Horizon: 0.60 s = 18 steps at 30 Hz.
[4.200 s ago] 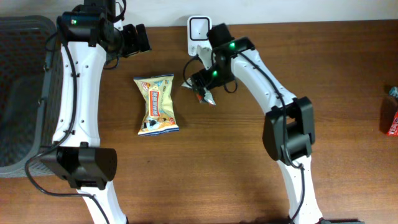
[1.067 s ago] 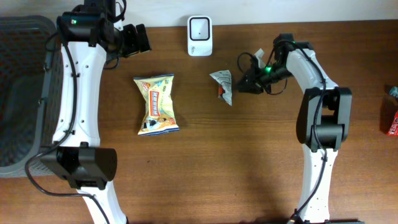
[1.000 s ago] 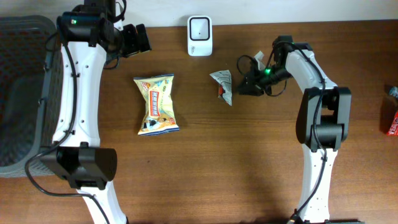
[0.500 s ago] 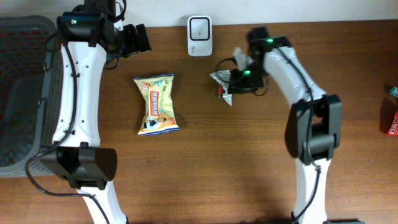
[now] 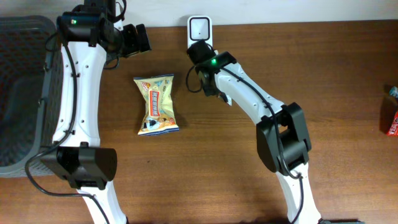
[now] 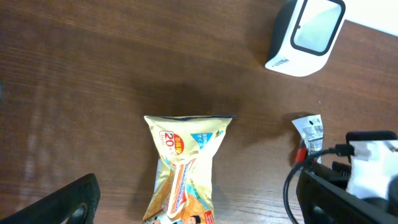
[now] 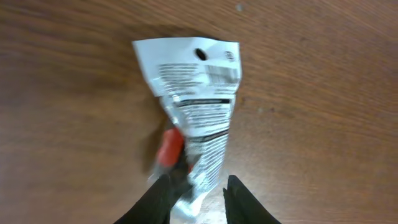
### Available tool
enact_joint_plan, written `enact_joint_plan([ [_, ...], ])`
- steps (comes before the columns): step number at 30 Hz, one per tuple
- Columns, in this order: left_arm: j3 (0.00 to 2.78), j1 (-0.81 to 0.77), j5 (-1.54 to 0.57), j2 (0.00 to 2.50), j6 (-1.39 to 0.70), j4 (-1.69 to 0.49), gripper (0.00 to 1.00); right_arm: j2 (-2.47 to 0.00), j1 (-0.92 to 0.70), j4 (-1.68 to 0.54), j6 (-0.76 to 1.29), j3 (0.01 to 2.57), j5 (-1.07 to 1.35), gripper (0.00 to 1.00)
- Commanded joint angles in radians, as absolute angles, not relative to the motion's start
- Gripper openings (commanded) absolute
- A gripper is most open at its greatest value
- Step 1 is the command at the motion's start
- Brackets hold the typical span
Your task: Scan the item barcode
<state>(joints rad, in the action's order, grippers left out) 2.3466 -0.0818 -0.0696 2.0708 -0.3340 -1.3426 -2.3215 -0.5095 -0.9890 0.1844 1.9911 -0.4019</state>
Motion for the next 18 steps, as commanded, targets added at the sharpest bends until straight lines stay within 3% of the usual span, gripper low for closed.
enact_joint_plan([
  [1,2.347,-0.076,-0.059,2.062,-0.34,-1.344,0.99,-2.361,-0.503,-0.982,0.204,1.996,-0.475,0.28],
  [13,2.347,-0.076,-0.059,2.062,-0.341,-1.344,0.99,-2.402,-0.462,-0.95,0.204,1.995,-0.466,0.28],
  [18,2.347,-0.076,-0.059,2.062,-0.341,-1.344,0.99,-2.402,-0.421,-0.952,0.204,1.995,-0.371,0.13],
])
